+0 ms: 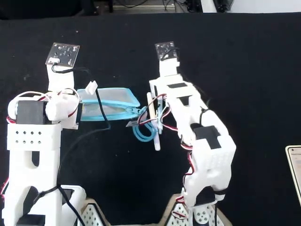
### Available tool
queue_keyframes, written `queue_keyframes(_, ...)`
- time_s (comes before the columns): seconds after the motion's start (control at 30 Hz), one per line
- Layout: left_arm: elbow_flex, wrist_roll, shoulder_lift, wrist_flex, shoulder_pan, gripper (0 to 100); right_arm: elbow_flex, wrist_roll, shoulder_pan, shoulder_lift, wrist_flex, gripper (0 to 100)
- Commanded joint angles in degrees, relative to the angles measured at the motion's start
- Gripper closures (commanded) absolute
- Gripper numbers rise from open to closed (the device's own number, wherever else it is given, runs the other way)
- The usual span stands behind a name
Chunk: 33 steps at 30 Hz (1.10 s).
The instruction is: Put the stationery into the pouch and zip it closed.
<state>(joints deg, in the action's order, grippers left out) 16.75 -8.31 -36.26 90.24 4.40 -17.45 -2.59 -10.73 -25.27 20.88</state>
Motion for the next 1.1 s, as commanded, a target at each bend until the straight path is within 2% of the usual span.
queue_keyframes(0.0, 0.22, 0.62, 0.44, -0.26, -0.66, 97, 3.82, -0.88, -0.35, 0.40, 1.76, 96.2)
queue_keyframes(0.17, 0.22, 0.62, 0.44, -0.18, -0.48, 97, 7.16, -0.88, 0.35, 0.84, 9.93, 98.5)
queue_keyframes(0.43, 0.22, 0.62, 0.44, -0.18, -0.57, 97, 20.35, -0.88, 10.20, 9.54, 37.54, 98.7)
queue_keyframes(0.63, 0.22, 0.62, 0.44, -0.26, -0.57, 97, 23.96, -1.23, 12.57, 4.88, 43.60, 98.7)
queue_keyframes(0.93, 0.22, 0.62, 0.44, -0.26, -0.57, 97, 23.87, -14.68, 10.81, -0.84, 45.98, 98.8)
queue_keyframes(1.07, 0.22, 0.62, 0.44, -0.26, -0.31, 97, 23.87, -22.07, 8.18, -0.57, 50.55, 98.8)
